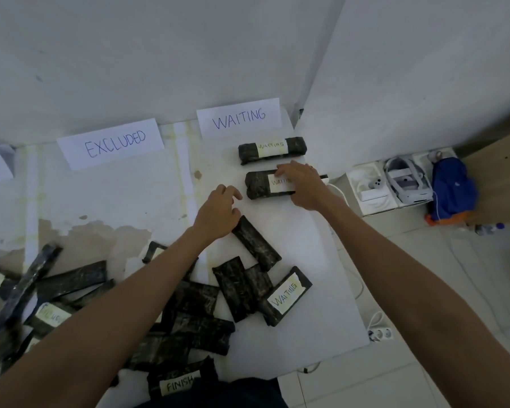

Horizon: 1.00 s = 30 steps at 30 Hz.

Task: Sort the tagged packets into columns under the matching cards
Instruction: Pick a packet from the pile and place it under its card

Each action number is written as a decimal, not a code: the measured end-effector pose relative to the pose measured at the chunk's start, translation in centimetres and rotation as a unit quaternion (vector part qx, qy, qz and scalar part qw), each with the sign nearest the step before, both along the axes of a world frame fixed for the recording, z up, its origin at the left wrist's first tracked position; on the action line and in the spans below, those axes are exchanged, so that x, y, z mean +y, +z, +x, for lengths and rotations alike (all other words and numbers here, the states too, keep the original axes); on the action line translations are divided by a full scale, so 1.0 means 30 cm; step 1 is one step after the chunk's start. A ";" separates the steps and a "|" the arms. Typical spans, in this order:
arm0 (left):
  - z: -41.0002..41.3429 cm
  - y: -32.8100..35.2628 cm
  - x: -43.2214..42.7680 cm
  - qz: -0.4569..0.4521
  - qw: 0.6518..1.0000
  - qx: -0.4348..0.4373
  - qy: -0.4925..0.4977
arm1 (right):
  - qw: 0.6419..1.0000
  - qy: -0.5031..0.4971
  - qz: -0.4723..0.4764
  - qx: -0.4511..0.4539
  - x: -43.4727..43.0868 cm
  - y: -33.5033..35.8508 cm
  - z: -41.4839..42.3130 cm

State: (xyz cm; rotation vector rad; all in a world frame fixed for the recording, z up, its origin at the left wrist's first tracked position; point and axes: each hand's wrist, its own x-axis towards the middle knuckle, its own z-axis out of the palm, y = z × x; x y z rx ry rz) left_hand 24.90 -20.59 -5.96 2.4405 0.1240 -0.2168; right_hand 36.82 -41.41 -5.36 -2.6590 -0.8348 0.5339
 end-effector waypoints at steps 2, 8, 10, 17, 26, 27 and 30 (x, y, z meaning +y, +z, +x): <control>-0.020 -0.001 -0.002 -0.002 1.000 -0.009 -0.017 | 1.000 0.009 0.013 -0.008 -0.003 -0.008 -0.006; -0.137 -0.007 -0.009 0.174 0.952 -0.065 -0.244 | 0.987 -0.081 0.139 -0.014 0.018 0.001 -0.221; -0.165 -0.012 -0.019 0.216 0.947 -0.060 -0.231 | 0.989 -0.073 0.112 0.056 0.034 -0.005 -0.336; -0.234 0.009 0.004 0.249 0.947 -0.064 -0.192 | 0.990 -0.086 0.093 0.059 0.049 -0.045 -0.515; -0.340 -0.031 0.037 0.105 0.987 -0.004 -0.125 | 0.993 0.020 0.001 0.116 0.059 -0.002 -0.504; -0.342 -0.036 0.035 0.078 0.991 -0.004 -0.106 | 0.994 0.027 0.007 0.110 0.061 0.003 -0.507; -0.340 -0.015 0.051 -0.031 0.999 -0.013 0.000 | 0.989 -0.041 0.085 0.111 0.071 0.044 -0.504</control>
